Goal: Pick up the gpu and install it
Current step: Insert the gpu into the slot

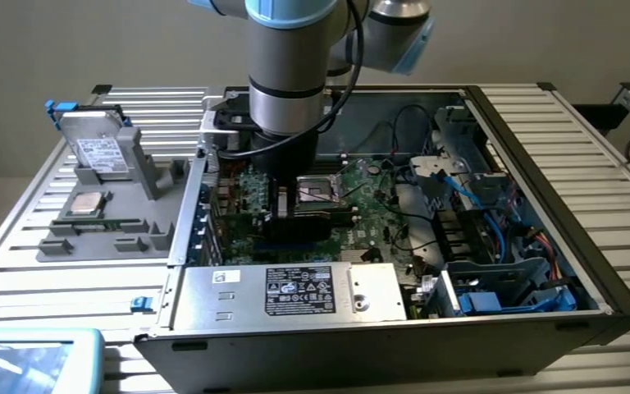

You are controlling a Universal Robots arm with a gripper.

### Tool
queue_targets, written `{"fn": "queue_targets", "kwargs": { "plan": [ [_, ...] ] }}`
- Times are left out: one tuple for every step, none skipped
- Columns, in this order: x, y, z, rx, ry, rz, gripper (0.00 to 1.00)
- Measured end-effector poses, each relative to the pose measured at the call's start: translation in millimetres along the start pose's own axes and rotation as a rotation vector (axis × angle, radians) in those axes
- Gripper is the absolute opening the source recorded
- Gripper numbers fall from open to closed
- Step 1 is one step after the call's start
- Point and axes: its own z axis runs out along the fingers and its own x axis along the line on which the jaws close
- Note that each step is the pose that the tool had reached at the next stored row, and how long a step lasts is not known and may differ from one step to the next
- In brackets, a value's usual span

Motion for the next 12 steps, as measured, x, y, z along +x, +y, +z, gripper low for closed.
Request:
{"fn": "queue_targets", "kwargs": {
  "plan": [
    [0.0, 0.0, 0.1, 0.0, 0.0, 0.0, 0.28],
    [0.0, 0.0, 0.2, 0.0, 0.0, 0.0, 0.28],
    [0.0, 0.0, 0.3, 0.0, 0.0, 0.0, 0.28],
    [0.0, 0.0, 0.4, 0.0001, -0.0001, 0.0, 0.28],
    [0.0, 0.0, 0.4, -0.0003, -0.0003, 0.0, 0.28],
    [-0.1, 0.1, 0.4, -0.0015, -0.001, 0.0, 0.28],
    [-0.1, 0.2, 0.4, -0.0015, -0.0009, 0.0, 0.28],
    [-0.1, 0.2, 0.4, -0.0016, -0.0009, 0.0, 0.28],
    [-0.1, 0.2, 0.4, -0.0016, -0.0009, 0.0, 0.28],
    [0.0, 0.1, 0.5, -0.0016, -0.0009, 0.0, 0.28],
    [0.0, 0.1, 0.5, -0.0016, -0.0009, 0.0, 0.28],
    [0.0, 0.1, 0.5, -0.0016, -0.0009, 0.0, 0.28]
  ]
}}
